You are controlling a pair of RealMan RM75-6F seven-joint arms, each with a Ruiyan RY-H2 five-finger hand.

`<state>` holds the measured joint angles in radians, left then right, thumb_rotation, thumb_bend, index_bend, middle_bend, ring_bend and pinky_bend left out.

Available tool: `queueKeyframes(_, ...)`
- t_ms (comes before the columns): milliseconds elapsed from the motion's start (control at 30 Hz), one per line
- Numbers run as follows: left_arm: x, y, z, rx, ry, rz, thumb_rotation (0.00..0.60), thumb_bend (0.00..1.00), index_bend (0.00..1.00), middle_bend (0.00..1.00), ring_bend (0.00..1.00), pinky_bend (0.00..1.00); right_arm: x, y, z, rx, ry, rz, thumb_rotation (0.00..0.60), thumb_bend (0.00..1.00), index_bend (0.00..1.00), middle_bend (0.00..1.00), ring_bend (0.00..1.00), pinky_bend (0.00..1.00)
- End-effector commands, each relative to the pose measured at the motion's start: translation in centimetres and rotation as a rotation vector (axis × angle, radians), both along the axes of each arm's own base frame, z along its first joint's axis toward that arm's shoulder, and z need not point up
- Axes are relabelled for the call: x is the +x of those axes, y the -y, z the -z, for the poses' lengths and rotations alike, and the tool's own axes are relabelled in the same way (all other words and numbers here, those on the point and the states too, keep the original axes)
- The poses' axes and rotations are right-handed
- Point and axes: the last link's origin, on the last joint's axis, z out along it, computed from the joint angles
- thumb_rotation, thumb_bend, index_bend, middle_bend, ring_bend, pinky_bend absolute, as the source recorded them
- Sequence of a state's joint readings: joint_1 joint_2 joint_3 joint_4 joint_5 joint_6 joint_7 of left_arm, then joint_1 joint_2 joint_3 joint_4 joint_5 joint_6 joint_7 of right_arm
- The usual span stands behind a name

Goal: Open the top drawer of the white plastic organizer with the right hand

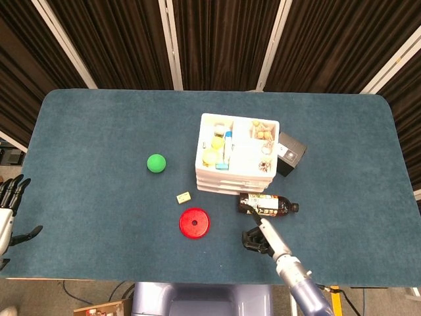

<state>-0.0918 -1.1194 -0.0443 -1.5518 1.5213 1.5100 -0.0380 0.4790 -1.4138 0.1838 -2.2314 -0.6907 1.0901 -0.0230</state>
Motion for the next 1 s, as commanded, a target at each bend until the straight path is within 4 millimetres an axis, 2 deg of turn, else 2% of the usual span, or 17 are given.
queueKeyframes(33, 0.0, 0.0, 0.0, 0.0, 0.002, 0.001, 0.6, 0.03, 0.01, 0.0, 0.0, 0.06, 1.2, 0.5, 1.1, -0.011, 0.031, 0.013, 0.6, 0.68, 0.0, 0.88, 0.83, 0.89)
queueKeyframes(300, 0.0, 0.0, -0.1, -0.006, 0.011, -0.001, 0.6, 0.03, 0.01, 0.0, 0.0, 0.06, 3.1, 0.6, 2.2, -0.044, 0.073, 0.026, 0.6, 0.68, 0.0, 0.88, 0.83, 0.89)
queueKeyframes(500, -0.1, 0.0, -0.2, -0.009, 0.017, -0.004, 0.6, 0.03, 0.01, 0.0, 0.0, 0.06, 4.2, 1.4, 3.3, -0.061, 0.11, 0.064, 0.6, 0.68, 0.0, 0.88, 0.83, 0.89)
queueKeyframes(833, -0.2, -0.2, -0.2, -0.016, 0.024, -0.012, 0.6, 0.03, 0.01, 0.0, 0.0, 0.06, 5.2, 3.8, 4.4, -0.163, 0.161, 0.148, 0.6, 0.68, 0.0, 0.88, 0.83, 0.89)
queueKeyframes(1000, -0.3, -0.3, -0.2, -0.018, 0.025, -0.016, 0.6, 0.03, 0.01, 0.0, 0.0, 0.06, 5.3, 4.1, 4.6, -0.189, 0.19, 0.191, 0.6, 0.68, 0.0, 0.88, 0.83, 0.89)
